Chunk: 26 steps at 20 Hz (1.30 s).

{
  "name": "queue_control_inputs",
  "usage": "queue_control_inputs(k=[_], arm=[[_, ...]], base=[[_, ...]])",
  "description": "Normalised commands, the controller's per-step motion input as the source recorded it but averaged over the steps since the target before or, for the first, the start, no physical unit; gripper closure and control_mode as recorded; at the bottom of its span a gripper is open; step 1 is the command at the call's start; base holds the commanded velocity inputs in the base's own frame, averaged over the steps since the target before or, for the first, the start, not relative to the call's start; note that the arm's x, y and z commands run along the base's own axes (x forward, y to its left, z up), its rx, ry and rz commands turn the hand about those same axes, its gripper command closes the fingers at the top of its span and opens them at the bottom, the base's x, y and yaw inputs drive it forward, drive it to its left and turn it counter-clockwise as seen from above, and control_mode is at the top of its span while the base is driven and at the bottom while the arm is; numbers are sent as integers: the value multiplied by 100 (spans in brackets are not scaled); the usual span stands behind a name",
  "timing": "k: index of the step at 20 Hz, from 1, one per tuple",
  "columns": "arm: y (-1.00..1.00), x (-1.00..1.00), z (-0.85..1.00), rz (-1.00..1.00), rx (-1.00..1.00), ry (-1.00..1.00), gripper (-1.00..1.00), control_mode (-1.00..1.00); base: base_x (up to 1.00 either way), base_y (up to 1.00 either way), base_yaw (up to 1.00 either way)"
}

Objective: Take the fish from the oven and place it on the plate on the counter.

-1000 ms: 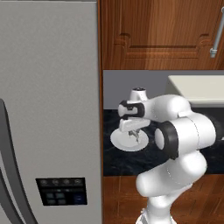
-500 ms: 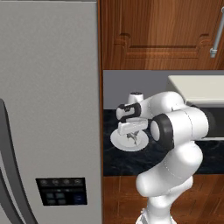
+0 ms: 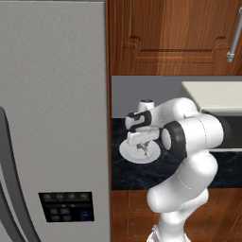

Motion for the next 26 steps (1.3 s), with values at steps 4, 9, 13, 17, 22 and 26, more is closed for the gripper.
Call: queue_control_inputs(k=[4,9,13,17,22,26], arm=[[0,4,-2,0,0,0,100,-100],[0,3,-6,0,0,0,-100,-100],[0,0,0,0,0,0,-100,-100],[0,0,0,0,0,0,-100,-100],[0,0,0,0,0,0,-100,-100],[-3,-53,5,0,2,-1,-100,-100]], base=[[0,0,0],[0,0,0],[0,0,0],[0,0,0],[0,0,0],[0,0,0]])
